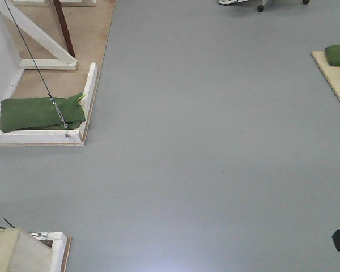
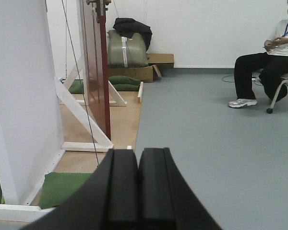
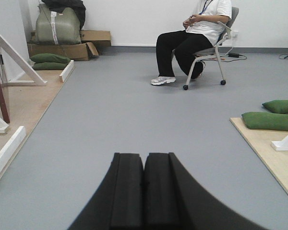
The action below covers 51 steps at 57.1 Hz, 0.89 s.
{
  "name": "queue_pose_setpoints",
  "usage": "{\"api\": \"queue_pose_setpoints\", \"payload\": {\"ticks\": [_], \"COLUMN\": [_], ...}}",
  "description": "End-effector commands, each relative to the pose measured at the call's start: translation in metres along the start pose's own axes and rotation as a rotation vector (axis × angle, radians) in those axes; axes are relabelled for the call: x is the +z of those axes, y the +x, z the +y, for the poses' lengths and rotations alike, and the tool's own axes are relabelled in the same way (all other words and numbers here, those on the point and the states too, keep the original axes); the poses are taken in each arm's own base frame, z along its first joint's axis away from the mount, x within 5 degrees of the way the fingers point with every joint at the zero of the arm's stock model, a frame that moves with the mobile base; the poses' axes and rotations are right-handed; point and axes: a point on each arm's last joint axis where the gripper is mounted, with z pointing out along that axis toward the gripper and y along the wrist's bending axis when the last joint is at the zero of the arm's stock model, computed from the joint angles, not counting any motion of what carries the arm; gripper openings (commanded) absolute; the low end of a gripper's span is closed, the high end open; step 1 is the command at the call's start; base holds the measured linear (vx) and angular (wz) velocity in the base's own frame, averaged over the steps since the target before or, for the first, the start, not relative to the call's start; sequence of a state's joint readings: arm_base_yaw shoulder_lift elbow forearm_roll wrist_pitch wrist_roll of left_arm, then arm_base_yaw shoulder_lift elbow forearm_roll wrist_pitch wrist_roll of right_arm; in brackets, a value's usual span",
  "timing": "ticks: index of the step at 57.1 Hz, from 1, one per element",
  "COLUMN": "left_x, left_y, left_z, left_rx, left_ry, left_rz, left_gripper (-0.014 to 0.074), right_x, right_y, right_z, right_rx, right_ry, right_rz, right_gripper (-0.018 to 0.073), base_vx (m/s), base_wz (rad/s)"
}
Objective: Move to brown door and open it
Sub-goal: 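Drive the base forward toward the reddish-brown door frame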
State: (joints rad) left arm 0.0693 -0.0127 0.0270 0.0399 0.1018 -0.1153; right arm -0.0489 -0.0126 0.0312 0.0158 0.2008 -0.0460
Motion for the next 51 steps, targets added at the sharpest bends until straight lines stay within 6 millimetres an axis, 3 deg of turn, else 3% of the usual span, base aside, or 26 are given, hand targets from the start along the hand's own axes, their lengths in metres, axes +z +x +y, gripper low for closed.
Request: {"api": "queue_pose_setpoints", "payload": {"ticks": [1, 51], "left_x": [-0.0034, -0.0034], "left_y": [-0.0176, -0.0175], "left_z": [-0.002, -0.002], "left_rx": [-0.017, -0.017], "left_ry": [0.02, 0.021], "left_rz": [-0.121, -0.121], "left_gripper": [-0.0006, -0.0006], "right_x": [-0.0006, -0.001], "right_y": [-0.006, -0.0067], "right_z": [-0.0006, -0.0007], "right_rx": [-0.011, -0.011], "right_ry": [0.01, 0.01], "right_rz": [-0.08, -0.09], "right_gripper": [0.0, 0.0], "base_vx": [0.0, 0.01], "base_wz": [0.0, 0.0]}}
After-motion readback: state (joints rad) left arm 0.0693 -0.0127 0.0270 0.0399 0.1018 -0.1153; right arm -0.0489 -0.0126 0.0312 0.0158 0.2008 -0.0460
